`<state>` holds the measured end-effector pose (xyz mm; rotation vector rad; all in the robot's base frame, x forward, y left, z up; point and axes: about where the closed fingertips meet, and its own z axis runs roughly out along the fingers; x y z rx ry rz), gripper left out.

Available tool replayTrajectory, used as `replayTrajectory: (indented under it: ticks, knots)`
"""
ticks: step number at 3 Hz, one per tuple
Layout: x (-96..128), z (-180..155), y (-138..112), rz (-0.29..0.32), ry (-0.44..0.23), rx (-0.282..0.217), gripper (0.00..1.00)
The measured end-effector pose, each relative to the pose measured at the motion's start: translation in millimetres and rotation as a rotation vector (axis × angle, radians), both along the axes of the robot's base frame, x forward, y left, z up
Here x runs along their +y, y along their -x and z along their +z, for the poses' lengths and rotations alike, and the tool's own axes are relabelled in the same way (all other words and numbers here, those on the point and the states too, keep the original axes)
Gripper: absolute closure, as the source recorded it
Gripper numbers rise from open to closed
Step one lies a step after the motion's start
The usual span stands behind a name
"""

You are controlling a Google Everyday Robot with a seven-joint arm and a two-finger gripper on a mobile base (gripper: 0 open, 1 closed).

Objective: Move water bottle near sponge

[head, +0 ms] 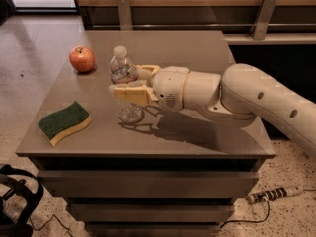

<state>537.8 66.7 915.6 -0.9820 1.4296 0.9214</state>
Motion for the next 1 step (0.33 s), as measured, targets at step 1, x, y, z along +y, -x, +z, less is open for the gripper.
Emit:
replayTrajectory:
  ticks: [1]
  knots:
    - [2.1, 0.6, 0.9, 0.004, 0.0, -0.001, 0.0]
